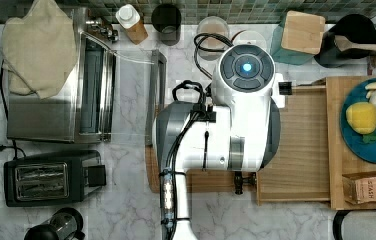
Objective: Close the drawer.
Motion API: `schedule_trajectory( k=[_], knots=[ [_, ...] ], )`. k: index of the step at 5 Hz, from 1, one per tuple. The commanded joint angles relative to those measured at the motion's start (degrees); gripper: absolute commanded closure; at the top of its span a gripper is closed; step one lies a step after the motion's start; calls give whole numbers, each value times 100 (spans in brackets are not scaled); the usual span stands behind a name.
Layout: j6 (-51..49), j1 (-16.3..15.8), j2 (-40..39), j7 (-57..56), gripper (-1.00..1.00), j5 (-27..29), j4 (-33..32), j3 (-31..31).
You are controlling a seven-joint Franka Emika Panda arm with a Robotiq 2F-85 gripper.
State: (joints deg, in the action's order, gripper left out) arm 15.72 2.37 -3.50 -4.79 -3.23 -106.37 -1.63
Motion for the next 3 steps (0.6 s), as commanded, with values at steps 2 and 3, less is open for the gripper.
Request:
schedule_trajectory(
  k=[2,3],
  knots=[
    [1193,-62,568,-747,100,81,-1198,100],
    [1357,-141,470,-1239,100,121,-1348,197]
  ],
)
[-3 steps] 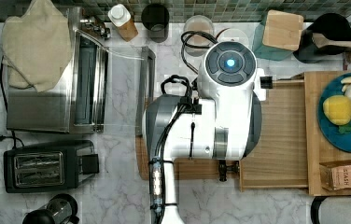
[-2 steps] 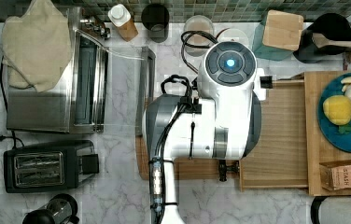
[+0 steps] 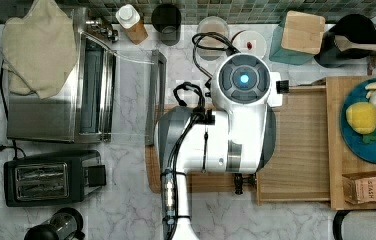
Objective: Close the drawer.
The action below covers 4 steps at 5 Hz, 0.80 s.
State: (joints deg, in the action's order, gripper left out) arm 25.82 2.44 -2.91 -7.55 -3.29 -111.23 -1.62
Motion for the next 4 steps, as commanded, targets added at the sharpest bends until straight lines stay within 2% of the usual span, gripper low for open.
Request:
schedule_trajectory(
  k=[1,2,3,4],
  knots=[
    [961,-174,423,-1965,100,297,-1346,220],
    [879,-199,9,-2567,100,139,-1241,204],
    [1589,-237,-156,-3072,100,99,-1566,159],
    [2030,-164,-427,-3086,100,-105,-1713,222]
  ],
)
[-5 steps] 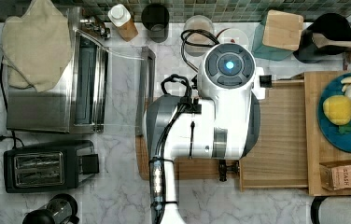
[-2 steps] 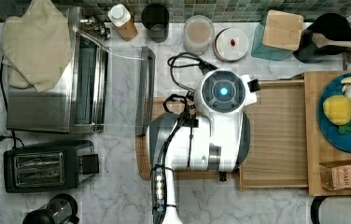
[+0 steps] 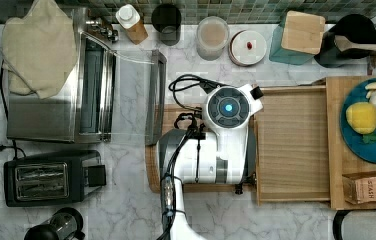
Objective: Close the drawer.
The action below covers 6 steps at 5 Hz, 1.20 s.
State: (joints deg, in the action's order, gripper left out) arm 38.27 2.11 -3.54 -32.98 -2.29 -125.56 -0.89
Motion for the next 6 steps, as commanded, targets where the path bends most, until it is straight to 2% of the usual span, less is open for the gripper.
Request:
schedule_trajectory(
  k=[1,3,6],
  knots=[
    [1226,-207,-512,-227,100,-671,-424,68],
    [715,-335,-695,592,100,-1204,-202,19],
    [975,-39,-826,409,100,-1405,-293,-205]
  ],
)
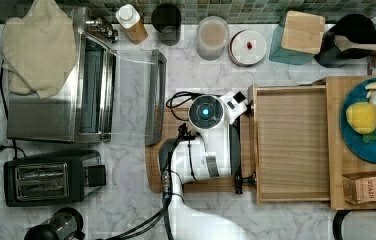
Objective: Close the drawer.
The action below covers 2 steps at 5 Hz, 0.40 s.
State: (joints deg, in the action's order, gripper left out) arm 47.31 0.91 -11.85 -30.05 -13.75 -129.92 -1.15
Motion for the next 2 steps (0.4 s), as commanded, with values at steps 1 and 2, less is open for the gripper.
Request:
schedule_trajectory(
  k=[1,2],
  knots=[
    [187,202,131,17,100,-359,18,-322],
    [297,431,162,-83,100,-538,16,-353]
  ],
)
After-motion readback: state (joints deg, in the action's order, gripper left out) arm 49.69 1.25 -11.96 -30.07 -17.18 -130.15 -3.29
